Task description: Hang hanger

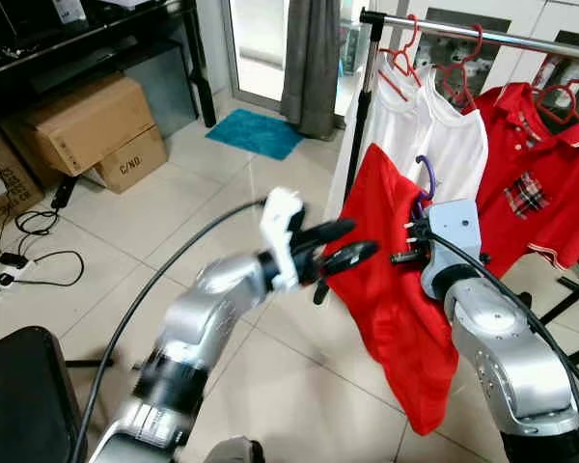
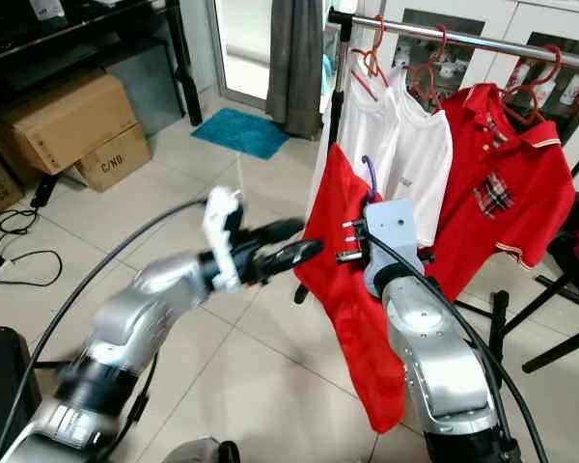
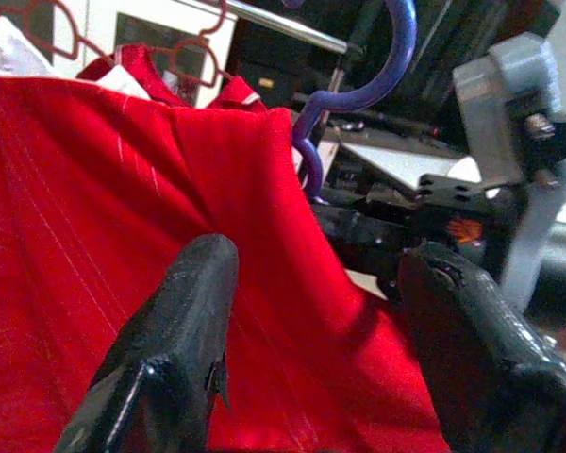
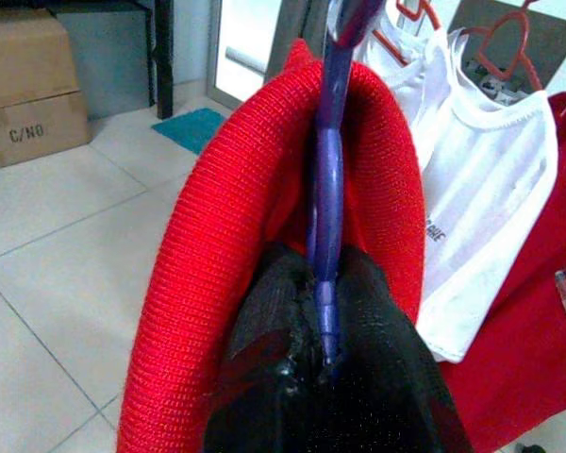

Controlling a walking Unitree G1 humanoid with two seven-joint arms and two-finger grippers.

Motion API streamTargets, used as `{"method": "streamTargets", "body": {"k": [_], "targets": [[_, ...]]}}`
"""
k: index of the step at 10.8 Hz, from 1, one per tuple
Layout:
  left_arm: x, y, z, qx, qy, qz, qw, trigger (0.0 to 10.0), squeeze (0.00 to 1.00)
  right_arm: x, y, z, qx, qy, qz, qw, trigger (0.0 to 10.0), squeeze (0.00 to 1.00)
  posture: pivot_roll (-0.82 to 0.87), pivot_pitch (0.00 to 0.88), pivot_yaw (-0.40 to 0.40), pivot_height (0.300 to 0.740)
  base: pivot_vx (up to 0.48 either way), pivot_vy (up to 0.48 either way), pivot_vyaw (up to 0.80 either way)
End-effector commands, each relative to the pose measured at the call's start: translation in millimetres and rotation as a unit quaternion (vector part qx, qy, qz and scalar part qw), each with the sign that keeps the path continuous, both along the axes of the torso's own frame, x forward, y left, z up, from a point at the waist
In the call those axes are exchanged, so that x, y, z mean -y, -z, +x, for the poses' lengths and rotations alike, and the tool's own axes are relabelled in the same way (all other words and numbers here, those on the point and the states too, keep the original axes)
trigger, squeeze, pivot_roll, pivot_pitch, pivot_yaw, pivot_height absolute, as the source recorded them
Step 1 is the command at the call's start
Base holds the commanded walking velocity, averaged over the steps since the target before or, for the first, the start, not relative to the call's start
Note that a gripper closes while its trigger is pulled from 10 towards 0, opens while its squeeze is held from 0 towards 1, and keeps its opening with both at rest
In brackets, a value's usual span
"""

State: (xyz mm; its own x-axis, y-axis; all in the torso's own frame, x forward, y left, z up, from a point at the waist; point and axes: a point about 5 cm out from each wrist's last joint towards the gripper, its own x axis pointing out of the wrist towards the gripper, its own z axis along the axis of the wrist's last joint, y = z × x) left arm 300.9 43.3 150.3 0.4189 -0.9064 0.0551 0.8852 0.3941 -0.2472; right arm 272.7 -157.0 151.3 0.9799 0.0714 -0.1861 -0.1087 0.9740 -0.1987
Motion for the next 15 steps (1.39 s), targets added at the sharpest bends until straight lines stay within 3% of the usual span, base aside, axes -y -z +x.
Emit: {"method": "streamTargets", "body": {"k": [1,7,8,9,10,11,15], "targets": [[3.3,2.2,3.1,0.006,0.000,0.014,1.000,10.0,0.00,-5.7,-10.5,-1.8,0.032,-0.015,0.002,0.999,0.0,0.00,0.03,0.045,0.051,0.740,0.000,0.000,0.00],[9.5,-5.0,24.6,0.009,-0.019,-0.011,1.000,10.0,0.00,-16.8,-12.7,-3.6,0.039,-0.038,0.004,0.999,0.0,0.00,0.02,0.045,0.058,0.740,0.000,0.000,0.00],[11.2,-6.0,28.2,0.010,-0.020,-0.012,1.000,5.2,0.00,-18.7,-14.5,-3.5,0.042,-0.045,0.002,0.998,0.0,0.00,0.02,0.047,0.062,0.740,0.000,0.000,0.00],[12.2,-6.7,30.5,0.010,-0.020,-0.012,1.000,4.2,0.00,-19.7,-15.3,-3.5,0.043,-0.047,0.002,0.998,0.0,0.00,0.02,0.047,0.063,0.740,0.000,0.000,0.00],[13.3,-7.2,33.0,0.010,-0.019,-0.011,1.000,0.4,0.00,-20.4,-15.5,-4.1,0.044,-0.048,0.003,0.998,0.0,0.00,0.02,0.047,0.067,0.740,0.000,0.000,0.00],[13.5,-7.0,33.3,0.009,-0.017,-0.011,1.000,0.0,0.00,-20.8,-15.4,-4.6,0.044,-0.049,0.004,0.998,0.0,0.00,0.02,0.047,0.067,0.740,0.000,0.000,0.00],[11.3,0.8,34.5,0.011,-0.010,0.011,1.000,0.0,0.00,-21.8,-15.9,-3.8,0.046,-0.051,0.005,0.998,0.0,0.00,0.02,0.047,0.065,0.740,0.000,0.000,0.00]]}}
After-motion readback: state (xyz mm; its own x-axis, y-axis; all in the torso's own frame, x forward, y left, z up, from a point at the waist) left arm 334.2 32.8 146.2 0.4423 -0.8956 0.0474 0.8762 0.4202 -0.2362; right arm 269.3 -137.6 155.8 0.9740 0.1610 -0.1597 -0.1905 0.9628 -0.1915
